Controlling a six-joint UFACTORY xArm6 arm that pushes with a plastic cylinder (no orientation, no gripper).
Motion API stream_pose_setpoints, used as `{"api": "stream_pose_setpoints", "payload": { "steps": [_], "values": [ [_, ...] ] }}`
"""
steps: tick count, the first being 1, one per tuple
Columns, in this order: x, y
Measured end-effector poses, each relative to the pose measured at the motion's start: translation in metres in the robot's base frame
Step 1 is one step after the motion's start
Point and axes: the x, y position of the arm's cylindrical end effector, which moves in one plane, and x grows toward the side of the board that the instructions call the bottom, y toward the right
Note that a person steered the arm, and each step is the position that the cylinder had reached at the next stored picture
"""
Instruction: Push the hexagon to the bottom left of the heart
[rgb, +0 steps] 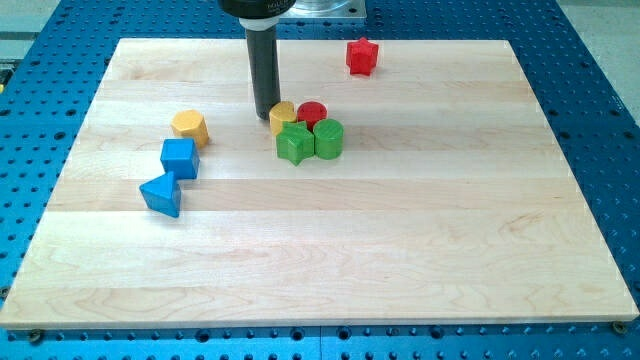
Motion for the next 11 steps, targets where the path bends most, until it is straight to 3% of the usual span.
{"api": "stream_pose_setpoints", "payload": {
  "steps": [2, 3, 4, 6, 8, 9, 10, 11],
  "values": [
    [-0.007, -0.155],
    [0.050, -0.140],
    [0.071, -0.096],
    [0.031, -0.147],
    [0.054, -0.070],
    [0.064, -0.062],
    [0.059, -0.127],
    [0.046, -0.133]
  ]
}}
